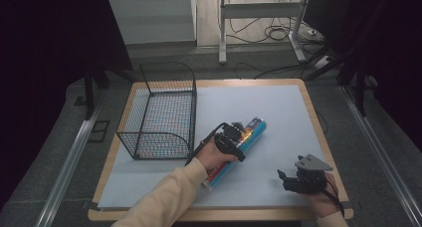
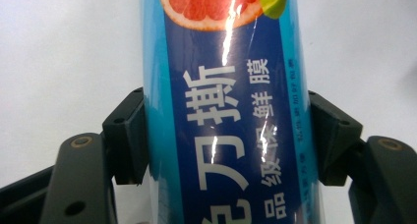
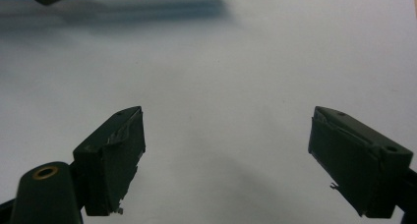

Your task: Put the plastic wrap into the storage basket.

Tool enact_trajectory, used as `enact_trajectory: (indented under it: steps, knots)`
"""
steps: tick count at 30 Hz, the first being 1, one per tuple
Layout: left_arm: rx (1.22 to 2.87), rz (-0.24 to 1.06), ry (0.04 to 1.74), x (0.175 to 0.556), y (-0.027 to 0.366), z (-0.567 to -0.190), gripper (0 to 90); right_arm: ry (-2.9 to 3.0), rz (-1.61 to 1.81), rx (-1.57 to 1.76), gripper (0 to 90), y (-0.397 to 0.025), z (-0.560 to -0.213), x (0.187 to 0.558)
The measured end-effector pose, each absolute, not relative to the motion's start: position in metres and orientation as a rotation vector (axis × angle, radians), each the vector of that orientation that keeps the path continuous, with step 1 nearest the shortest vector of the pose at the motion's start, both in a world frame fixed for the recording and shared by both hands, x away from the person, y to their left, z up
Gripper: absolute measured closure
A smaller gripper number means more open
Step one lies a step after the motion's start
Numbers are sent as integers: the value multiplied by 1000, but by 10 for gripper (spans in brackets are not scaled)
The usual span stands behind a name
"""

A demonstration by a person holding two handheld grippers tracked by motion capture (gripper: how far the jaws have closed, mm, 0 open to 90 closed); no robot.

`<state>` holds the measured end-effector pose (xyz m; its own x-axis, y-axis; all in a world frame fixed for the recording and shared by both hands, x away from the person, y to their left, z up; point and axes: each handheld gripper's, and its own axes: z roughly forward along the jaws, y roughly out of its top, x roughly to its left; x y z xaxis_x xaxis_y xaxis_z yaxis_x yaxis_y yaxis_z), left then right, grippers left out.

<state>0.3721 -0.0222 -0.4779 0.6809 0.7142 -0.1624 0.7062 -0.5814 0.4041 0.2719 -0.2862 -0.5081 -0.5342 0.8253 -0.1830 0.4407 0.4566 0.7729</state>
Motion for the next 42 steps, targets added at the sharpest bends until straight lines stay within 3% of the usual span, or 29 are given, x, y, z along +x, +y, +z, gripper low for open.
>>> enact_trajectory:
  steps: [11, 42]
  knots:
    - [2401, 66, 1042, 369, -6, -446, 309, 2151, 915, 1055, 143, -287, -508, 272]
    - [2334, 100, 1015, 373, 5, -415, 314, 2150, 907, 1055, 145, -287, -507, 272]
